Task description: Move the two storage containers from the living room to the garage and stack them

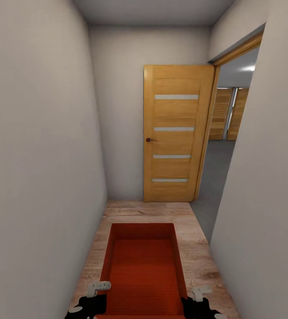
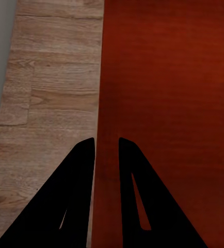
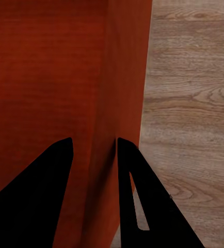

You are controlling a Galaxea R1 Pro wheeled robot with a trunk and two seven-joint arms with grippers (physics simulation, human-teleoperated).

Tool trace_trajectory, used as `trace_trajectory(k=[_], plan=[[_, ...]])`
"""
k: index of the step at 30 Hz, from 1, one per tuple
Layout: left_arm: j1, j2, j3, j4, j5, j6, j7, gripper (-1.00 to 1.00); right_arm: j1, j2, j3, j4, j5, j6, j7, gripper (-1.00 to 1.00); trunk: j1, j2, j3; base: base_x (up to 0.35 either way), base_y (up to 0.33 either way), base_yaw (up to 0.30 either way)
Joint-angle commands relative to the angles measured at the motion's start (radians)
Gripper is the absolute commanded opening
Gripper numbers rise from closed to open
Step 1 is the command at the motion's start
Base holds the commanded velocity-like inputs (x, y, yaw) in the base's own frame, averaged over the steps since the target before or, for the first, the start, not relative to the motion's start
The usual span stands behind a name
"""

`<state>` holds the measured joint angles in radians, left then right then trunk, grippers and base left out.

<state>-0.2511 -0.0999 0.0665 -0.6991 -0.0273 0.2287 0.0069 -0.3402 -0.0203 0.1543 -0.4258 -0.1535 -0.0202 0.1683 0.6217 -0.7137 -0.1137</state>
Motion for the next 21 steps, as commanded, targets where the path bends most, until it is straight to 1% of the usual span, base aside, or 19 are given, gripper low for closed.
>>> trace_trajectory(k=[1, 21], plan=[[-0.001, 0.000, 0.002, -0.069, -0.008, -0.017, 0.005, -1.00, -0.001, -0.004, 0.007, 0.004, -0.004, -0.002, -0.001, -1.00, 0.001, -0.001, -0.002, 0.327, 0.000, 0.000], [-0.001, 0.000, 0.002, -0.069, -0.008, -0.017, 0.005, -1.00, 0.000, -0.004, 0.007, 0.005, -0.004, -0.002, -0.001, -1.00, 0.001, -0.001, -0.002, 0.327, 0.000, 0.000]])
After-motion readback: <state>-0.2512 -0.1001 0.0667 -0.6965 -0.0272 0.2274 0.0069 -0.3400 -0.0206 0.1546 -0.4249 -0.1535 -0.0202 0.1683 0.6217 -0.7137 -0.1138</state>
